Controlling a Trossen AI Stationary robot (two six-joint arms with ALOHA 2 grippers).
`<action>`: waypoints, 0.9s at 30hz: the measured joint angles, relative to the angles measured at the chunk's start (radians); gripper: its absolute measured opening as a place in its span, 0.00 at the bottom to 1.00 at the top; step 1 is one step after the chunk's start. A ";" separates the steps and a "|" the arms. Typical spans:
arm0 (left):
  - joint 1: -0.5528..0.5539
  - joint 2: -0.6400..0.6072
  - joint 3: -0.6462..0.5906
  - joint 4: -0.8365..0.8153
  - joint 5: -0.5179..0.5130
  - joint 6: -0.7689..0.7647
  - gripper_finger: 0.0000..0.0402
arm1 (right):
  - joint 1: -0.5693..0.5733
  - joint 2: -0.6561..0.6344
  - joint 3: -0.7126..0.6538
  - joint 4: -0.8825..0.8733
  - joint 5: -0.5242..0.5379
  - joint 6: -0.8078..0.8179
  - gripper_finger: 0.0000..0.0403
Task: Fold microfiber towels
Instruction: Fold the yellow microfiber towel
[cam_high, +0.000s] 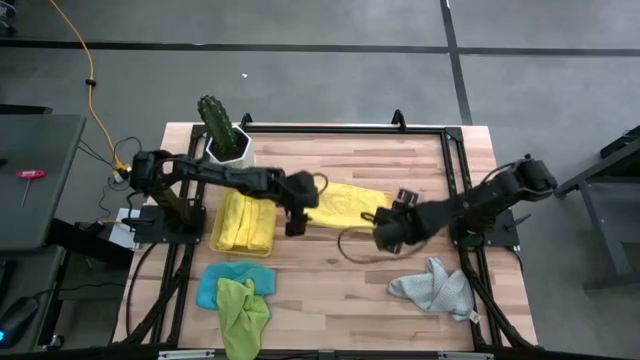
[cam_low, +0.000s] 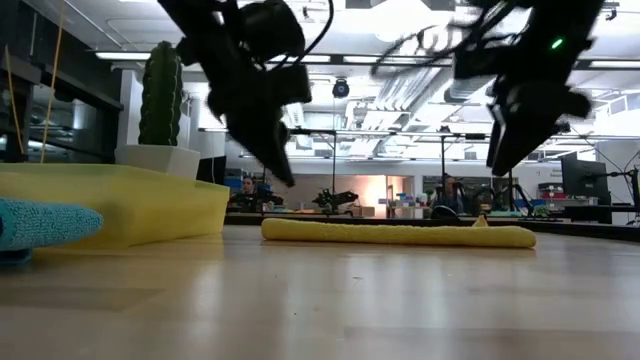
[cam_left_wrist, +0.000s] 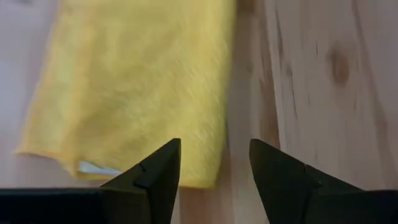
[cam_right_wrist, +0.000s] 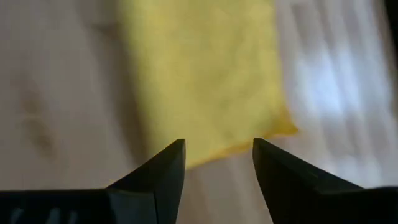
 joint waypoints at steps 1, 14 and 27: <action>-0.017 0.004 -0.016 0.013 -0.003 0.013 0.44 | 0.029 -0.003 0.000 0.014 -0.001 0.014 0.44; -0.098 0.073 -0.102 0.161 -0.132 0.069 0.43 | 0.153 -0.004 0.000 0.058 0.031 0.092 0.44; -0.096 0.130 -0.099 0.175 -0.194 0.086 0.43 | 0.121 0.018 0.000 0.070 -0.027 0.086 0.44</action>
